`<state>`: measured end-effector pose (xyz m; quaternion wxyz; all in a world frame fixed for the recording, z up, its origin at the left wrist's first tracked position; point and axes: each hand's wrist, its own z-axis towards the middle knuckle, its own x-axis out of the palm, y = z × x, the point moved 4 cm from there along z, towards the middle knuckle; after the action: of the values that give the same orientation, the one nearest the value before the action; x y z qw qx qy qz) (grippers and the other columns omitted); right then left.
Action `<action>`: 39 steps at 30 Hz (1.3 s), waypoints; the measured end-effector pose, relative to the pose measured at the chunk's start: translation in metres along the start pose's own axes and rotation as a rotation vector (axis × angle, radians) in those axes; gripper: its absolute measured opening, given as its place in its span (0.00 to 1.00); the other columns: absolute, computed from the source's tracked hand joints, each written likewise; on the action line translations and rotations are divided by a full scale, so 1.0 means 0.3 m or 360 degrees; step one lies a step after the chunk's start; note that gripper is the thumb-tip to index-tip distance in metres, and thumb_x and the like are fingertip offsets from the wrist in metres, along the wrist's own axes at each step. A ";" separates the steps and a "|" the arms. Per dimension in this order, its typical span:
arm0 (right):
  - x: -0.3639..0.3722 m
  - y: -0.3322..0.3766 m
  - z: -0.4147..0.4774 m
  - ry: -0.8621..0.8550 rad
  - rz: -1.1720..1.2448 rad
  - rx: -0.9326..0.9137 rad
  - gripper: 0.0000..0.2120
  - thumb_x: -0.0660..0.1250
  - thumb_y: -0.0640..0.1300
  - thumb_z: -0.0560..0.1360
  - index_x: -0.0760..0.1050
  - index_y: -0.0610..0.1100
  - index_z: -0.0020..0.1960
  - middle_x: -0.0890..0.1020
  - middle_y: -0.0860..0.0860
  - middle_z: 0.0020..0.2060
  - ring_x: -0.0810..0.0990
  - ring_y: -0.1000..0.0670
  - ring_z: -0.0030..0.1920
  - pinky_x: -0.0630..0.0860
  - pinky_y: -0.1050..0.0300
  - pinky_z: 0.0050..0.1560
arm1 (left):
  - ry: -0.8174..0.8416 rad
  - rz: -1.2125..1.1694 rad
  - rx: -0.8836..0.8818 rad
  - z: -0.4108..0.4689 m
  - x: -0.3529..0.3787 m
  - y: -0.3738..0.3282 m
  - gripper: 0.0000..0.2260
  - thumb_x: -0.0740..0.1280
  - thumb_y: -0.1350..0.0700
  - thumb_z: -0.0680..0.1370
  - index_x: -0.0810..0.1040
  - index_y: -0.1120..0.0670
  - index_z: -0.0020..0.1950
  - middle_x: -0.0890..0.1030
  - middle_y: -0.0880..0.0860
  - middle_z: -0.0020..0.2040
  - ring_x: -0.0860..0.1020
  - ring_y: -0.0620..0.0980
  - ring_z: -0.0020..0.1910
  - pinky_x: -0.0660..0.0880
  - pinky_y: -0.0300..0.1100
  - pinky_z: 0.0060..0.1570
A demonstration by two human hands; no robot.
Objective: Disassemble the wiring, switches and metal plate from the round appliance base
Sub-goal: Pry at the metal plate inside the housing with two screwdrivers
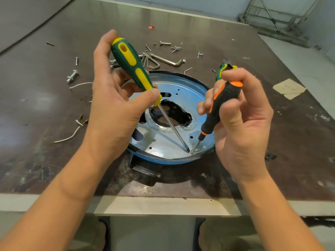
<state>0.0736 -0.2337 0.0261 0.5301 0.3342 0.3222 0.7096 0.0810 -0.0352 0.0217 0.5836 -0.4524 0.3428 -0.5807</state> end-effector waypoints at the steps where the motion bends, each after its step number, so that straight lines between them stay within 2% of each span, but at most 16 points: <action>1: -0.007 -0.002 0.001 -0.0049 -0.0019 0.0003 0.17 0.70 0.55 0.78 0.77 0.47 0.62 0.76 0.50 0.41 0.74 0.44 0.41 0.73 0.42 0.44 | -0.0010 -0.0002 0.0014 -0.001 0.002 -0.003 0.42 0.73 0.67 0.71 0.56 0.46 0.77 0.77 0.49 0.52 0.80 0.51 0.52 0.79 0.63 0.51; 3: -0.016 -0.004 0.005 -0.0128 -0.0014 0.0013 0.15 0.69 0.52 0.79 0.78 0.47 0.62 0.75 0.48 0.40 0.74 0.43 0.41 0.75 0.48 0.43 | -0.0026 -0.0017 0.0026 0.000 0.005 -0.007 0.41 0.73 0.68 0.71 0.57 0.47 0.77 0.77 0.49 0.53 0.80 0.52 0.52 0.79 0.58 0.55; 5: -0.016 -0.002 0.008 -0.0148 0.0019 0.0019 0.14 0.66 0.48 0.80 0.76 0.45 0.63 0.77 0.49 0.41 0.75 0.43 0.42 0.77 0.55 0.42 | -0.0028 -0.0051 0.0005 0.003 0.005 -0.008 0.41 0.73 0.68 0.71 0.58 0.48 0.76 0.77 0.50 0.53 0.79 0.54 0.52 0.78 0.59 0.57; 9: -0.016 -0.005 0.003 -0.0141 0.0035 -0.0014 0.13 0.58 0.42 0.83 0.73 0.41 0.65 0.79 0.42 0.44 0.80 0.42 0.43 0.77 0.51 0.50 | -0.0021 -0.0106 -0.0071 -0.001 0.001 -0.010 0.40 0.73 0.68 0.71 0.58 0.46 0.76 0.75 0.63 0.58 0.80 0.65 0.54 0.79 0.64 0.52; 12: -0.013 -0.006 -0.004 -0.0123 0.0068 -0.0018 0.12 0.54 0.39 0.86 0.71 0.39 0.65 0.78 0.40 0.45 0.80 0.42 0.43 0.78 0.51 0.49 | -0.0025 -0.0143 -0.0080 -0.001 0.004 -0.015 0.40 0.72 0.70 0.71 0.58 0.48 0.76 0.71 0.68 0.63 0.80 0.65 0.56 0.81 0.57 0.52; 16: 0.001 0.007 0.002 -0.0116 -0.0054 -0.0083 0.17 0.68 0.51 0.80 0.73 0.42 0.63 0.75 0.45 0.45 0.75 0.41 0.42 0.74 0.43 0.46 | -0.0042 -0.0128 -0.0110 -0.002 0.003 -0.011 0.40 0.71 0.71 0.71 0.58 0.48 0.76 0.74 0.64 0.62 0.83 0.60 0.54 0.81 0.52 0.53; 19: -0.019 -0.007 0.002 -0.0229 -0.0075 -0.0047 0.15 0.66 0.45 0.80 0.73 0.42 0.65 0.75 0.42 0.45 0.77 0.44 0.42 0.76 0.44 0.48 | -0.0064 -0.0126 -0.0141 -0.007 0.002 -0.010 0.40 0.70 0.71 0.72 0.57 0.47 0.76 0.75 0.62 0.61 0.84 0.58 0.52 0.81 0.51 0.53; 23: -0.027 -0.014 -0.009 -0.0194 -0.0032 -0.0085 0.14 0.52 0.33 0.86 0.70 0.39 0.68 0.80 0.39 0.49 0.82 0.41 0.44 0.78 0.46 0.54 | -0.0056 -0.0106 -0.0144 -0.007 0.007 -0.012 0.40 0.69 0.72 0.71 0.57 0.48 0.76 0.73 0.65 0.63 0.80 0.61 0.59 0.81 0.49 0.53; 25: -0.016 -0.016 -0.006 -0.0155 0.0015 -0.0078 0.12 0.53 0.37 0.87 0.71 0.38 0.66 0.79 0.40 0.49 0.82 0.40 0.46 0.78 0.46 0.53 | -0.0065 -0.0075 -0.0127 -0.002 0.003 -0.010 0.40 0.70 0.71 0.71 0.57 0.49 0.76 0.74 0.65 0.62 0.80 0.61 0.59 0.81 0.49 0.53; 26: -0.009 -0.013 -0.004 -0.0150 0.0023 -0.0066 0.11 0.57 0.42 0.87 0.72 0.40 0.65 0.79 0.41 0.49 0.81 0.40 0.46 0.77 0.45 0.51 | -0.0063 -0.0066 -0.0127 -0.003 0.002 -0.010 0.40 0.70 0.71 0.71 0.57 0.49 0.76 0.74 0.65 0.61 0.80 0.61 0.58 0.81 0.49 0.53; 28: -0.003 -0.005 0.003 -0.0185 -0.0028 -0.0080 0.15 0.67 0.50 0.81 0.74 0.42 0.63 0.76 0.43 0.48 0.76 0.41 0.46 0.75 0.41 0.49 | -0.0057 -0.0046 -0.0123 -0.003 0.000 -0.014 0.39 0.71 0.69 0.71 0.57 0.48 0.75 0.75 0.65 0.59 0.81 0.61 0.56 0.81 0.51 0.53; 30: -0.006 -0.005 0.008 -0.0210 -0.0080 -0.0093 0.17 0.70 0.49 0.78 0.74 0.42 0.63 0.75 0.44 0.46 0.74 0.41 0.46 0.74 0.39 0.50 | -0.0052 -0.0022 -0.0107 -0.004 0.001 -0.018 0.39 0.72 0.68 0.71 0.58 0.47 0.74 0.75 0.64 0.58 0.80 0.62 0.57 0.81 0.53 0.53; 33: -0.016 -0.012 0.003 -0.0202 -0.0103 -0.0082 0.13 0.63 0.43 0.83 0.74 0.41 0.66 0.81 0.44 0.48 0.82 0.43 0.45 0.77 0.46 0.51 | -0.0054 -0.0011 -0.0094 -0.005 0.005 -0.020 0.39 0.73 0.68 0.71 0.58 0.47 0.74 0.73 0.65 0.59 0.79 0.59 0.59 0.80 0.53 0.54; 36: -0.031 -0.017 -0.004 -0.0163 -0.0027 -0.0075 0.12 0.53 0.34 0.86 0.71 0.38 0.67 0.82 0.43 0.48 0.83 0.45 0.44 0.78 0.48 0.53 | -0.0042 -0.0052 -0.0126 -0.002 0.005 -0.017 0.40 0.72 0.69 0.71 0.56 0.49 0.76 0.73 0.67 0.62 0.79 0.61 0.59 0.80 0.53 0.54; 37: -0.026 -0.016 -0.004 -0.0148 0.0019 -0.0056 0.12 0.53 0.34 0.86 0.70 0.38 0.66 0.81 0.43 0.48 0.83 0.45 0.44 0.78 0.48 0.53 | -0.0037 -0.0063 -0.0136 -0.002 0.005 -0.017 0.40 0.72 0.68 0.71 0.56 0.49 0.76 0.73 0.67 0.62 0.79 0.61 0.59 0.80 0.53 0.54; 39: -0.014 -0.007 -0.005 -0.0138 0.0061 -0.0054 0.09 0.59 0.42 0.86 0.70 0.39 0.64 0.79 0.43 0.46 0.80 0.44 0.43 0.77 0.47 0.51 | -0.0035 -0.0081 -0.0147 -0.003 0.007 -0.018 0.40 0.72 0.68 0.70 0.56 0.49 0.76 0.74 0.66 0.61 0.80 0.62 0.59 0.80 0.53 0.54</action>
<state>0.0745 -0.2375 0.0229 0.5355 0.3617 0.2803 0.7098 0.0785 -0.0370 0.0267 0.5510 -0.4936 0.3512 -0.5739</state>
